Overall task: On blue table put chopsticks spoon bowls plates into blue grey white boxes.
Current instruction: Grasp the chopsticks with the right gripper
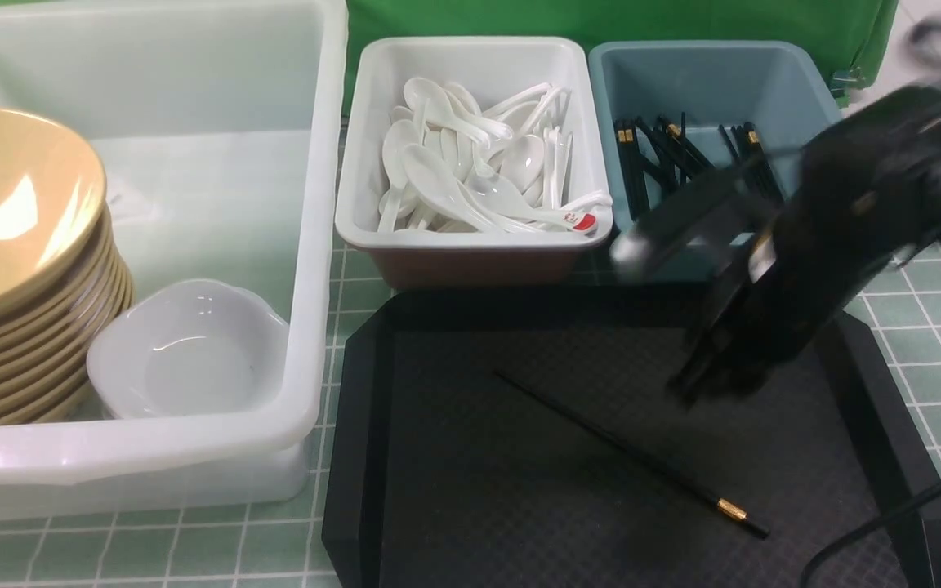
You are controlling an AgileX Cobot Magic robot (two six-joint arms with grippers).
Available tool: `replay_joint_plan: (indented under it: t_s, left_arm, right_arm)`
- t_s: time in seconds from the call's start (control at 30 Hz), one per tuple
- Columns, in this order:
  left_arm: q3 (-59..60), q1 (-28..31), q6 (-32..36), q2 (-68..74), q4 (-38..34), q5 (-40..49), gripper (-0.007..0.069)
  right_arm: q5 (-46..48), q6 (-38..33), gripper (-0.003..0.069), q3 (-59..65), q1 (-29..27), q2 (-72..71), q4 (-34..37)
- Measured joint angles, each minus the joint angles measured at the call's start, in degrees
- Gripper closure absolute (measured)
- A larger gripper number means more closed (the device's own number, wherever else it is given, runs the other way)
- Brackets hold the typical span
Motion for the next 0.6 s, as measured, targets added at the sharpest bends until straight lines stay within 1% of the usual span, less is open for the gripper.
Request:
replay_joint_plan:
  t_s: [0.13,0.3,0.53,0.6]
  left_arm:
    - [0.05,0.0,0.0,0.0,0.0,0.0,0.0623]
    - [0.05,0.0,0.0,0.0,0.0,0.0,0.0623]
    - [0.05,0.0,0.0,0.0,0.0,0.0,0.0623]
    - [0.05,0.0,0.0,0.0,0.0,0.0,0.0623]
  right_arm:
    - [1.04,-1.57,0.0336,0.19,4.5,3.99,0.44]
    - [0.86,-2.28,0.0378,0.19,5.63,7.58,1.42]
    - [1.76,-3.35,0.0545,-0.09,5.63,9.45,3.23]
    - [1.76,-4.39,0.0575,-0.09,5.63,8.88,3.83]
